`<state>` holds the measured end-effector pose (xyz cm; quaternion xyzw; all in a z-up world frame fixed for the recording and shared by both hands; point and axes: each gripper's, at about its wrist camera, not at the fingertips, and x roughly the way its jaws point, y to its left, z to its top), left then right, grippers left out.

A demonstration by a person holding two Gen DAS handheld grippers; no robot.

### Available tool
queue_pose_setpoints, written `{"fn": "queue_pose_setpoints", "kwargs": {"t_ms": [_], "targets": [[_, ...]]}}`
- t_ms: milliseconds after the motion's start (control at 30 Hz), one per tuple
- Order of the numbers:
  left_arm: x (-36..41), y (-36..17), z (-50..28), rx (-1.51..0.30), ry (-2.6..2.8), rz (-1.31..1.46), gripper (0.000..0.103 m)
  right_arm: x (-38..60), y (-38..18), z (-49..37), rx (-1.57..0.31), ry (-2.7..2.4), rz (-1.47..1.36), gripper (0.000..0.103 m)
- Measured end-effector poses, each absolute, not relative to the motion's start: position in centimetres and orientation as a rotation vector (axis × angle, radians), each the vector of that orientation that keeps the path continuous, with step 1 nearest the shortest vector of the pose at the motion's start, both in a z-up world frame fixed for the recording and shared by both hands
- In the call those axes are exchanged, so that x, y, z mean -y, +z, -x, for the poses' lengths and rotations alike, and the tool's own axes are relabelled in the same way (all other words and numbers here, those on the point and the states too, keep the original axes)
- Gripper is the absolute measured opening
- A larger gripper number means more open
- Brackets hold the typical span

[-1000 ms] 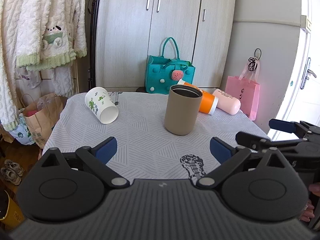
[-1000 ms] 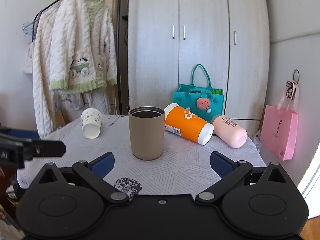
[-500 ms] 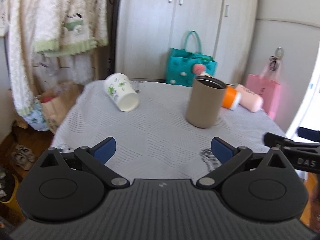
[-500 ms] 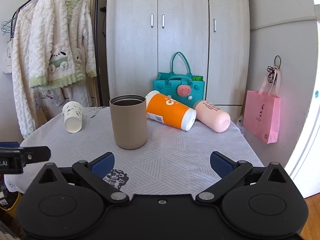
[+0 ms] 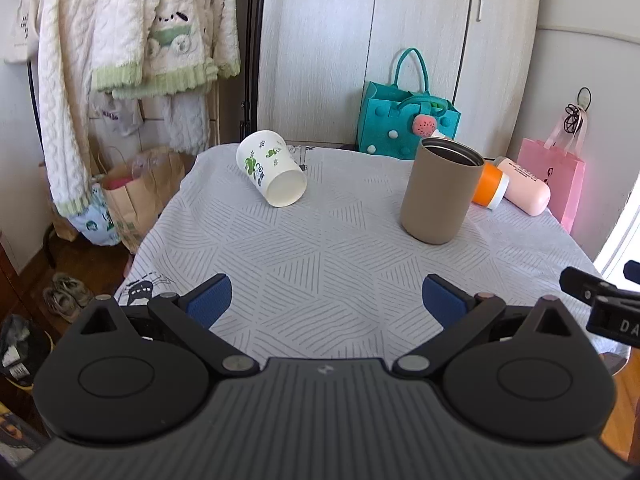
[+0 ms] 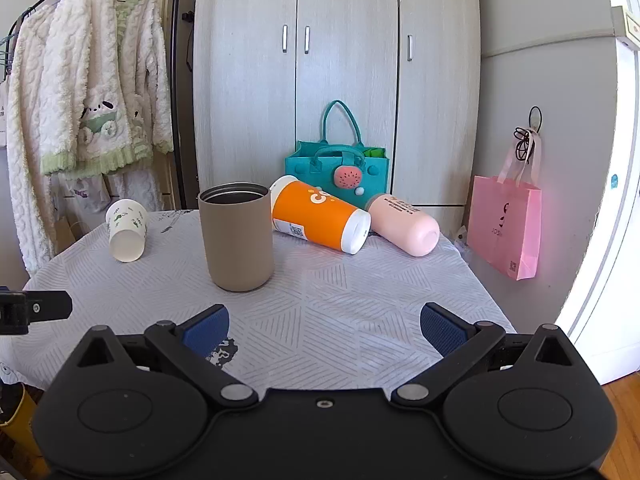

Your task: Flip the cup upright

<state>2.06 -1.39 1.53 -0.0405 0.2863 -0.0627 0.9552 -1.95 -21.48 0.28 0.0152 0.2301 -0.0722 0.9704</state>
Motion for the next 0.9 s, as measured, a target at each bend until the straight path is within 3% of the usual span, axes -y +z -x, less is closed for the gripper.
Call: {"fn": "queue_pose_setpoints", "kwargs": {"t_ms": [900], "targets": [[1.95, 0.57, -2.92, -0.598, -0.119, 0.004, 0.103, 21.71, 0.03, 2.26, -0.479, -0.181, -0.024, 0.103]]}}
